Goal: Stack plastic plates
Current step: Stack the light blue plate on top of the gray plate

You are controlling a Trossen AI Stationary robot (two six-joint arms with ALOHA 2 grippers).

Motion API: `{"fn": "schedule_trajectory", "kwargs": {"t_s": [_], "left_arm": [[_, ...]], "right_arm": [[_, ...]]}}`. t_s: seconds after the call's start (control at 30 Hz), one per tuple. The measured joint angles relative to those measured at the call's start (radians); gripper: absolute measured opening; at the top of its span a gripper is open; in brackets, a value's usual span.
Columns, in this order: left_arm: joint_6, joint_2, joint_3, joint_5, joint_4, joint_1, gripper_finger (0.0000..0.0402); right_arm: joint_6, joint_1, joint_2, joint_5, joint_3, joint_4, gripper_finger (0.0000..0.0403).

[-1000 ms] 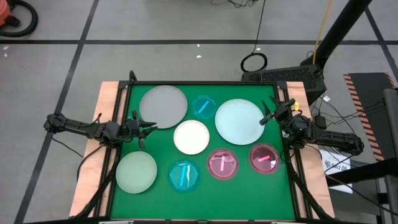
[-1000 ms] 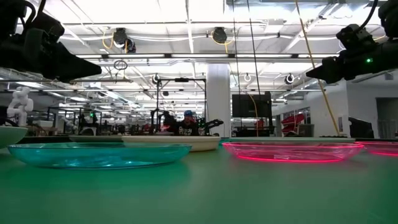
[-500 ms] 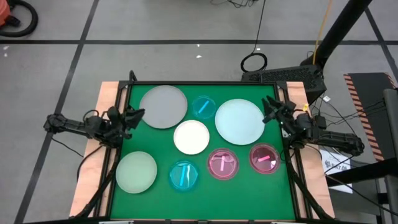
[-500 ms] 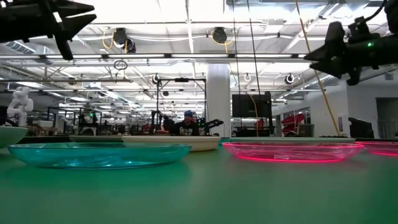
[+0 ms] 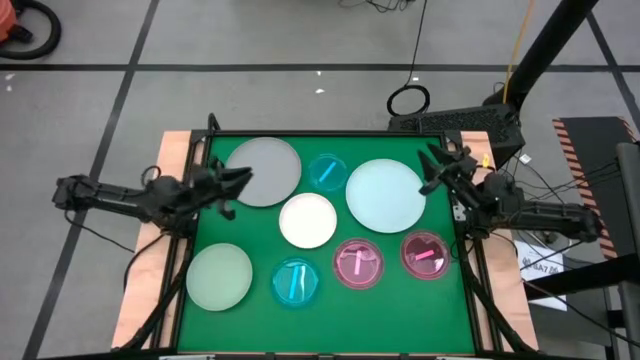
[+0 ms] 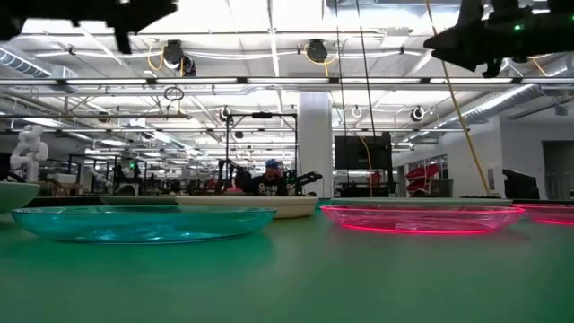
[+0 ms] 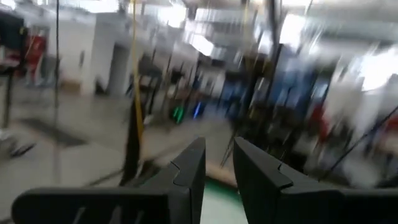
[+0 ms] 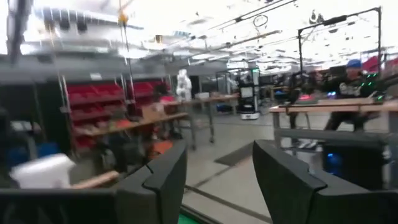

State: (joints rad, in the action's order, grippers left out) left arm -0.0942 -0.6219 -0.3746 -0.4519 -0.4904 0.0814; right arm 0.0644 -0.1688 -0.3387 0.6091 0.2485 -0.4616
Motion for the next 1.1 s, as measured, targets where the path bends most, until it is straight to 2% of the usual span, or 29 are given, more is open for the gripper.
{"fn": "schedule_trajectory", "kwargs": {"t_s": [0.23, 0.43, 0.53, 0.63, 0.83, 1.1], "left_arm": [[-0.022, -0.235, -0.356, -0.001, 0.61, -0.069, 0.0088], [0.009, -0.367, -0.509, 0.004, 0.899, -0.136, 0.0088], [0.011, -0.423, -0.556, 0.043, 1.023, -0.177, 0.0088], [0.012, -0.475, -0.579, 0.111, 1.055, -0.221, 0.0088], [0.092, -0.574, -0.581, 0.245, 1.016, -0.282, 0.0088], [0.139, -0.703, -0.581, 0.278, 0.756, -0.276, 0.0088]], "right_arm": [[0.053, 0.0, -0.073, 0.103, 0.101, 0.0, 0.0176], [0.122, 0.0, -0.084, 0.103, 0.118, -0.006, 0.0176], [0.165, 0.0, -0.084, 0.103, 0.118, -0.007, 0.0176], [0.205, 0.0, -0.084, 0.102, 0.118, -0.005, 0.0176], [0.237, 0.0, -0.084, 0.098, 0.118, -0.005, 0.0176], [0.297, 0.0, -0.083, 0.101, 0.118, -0.032, 0.0176]]}}
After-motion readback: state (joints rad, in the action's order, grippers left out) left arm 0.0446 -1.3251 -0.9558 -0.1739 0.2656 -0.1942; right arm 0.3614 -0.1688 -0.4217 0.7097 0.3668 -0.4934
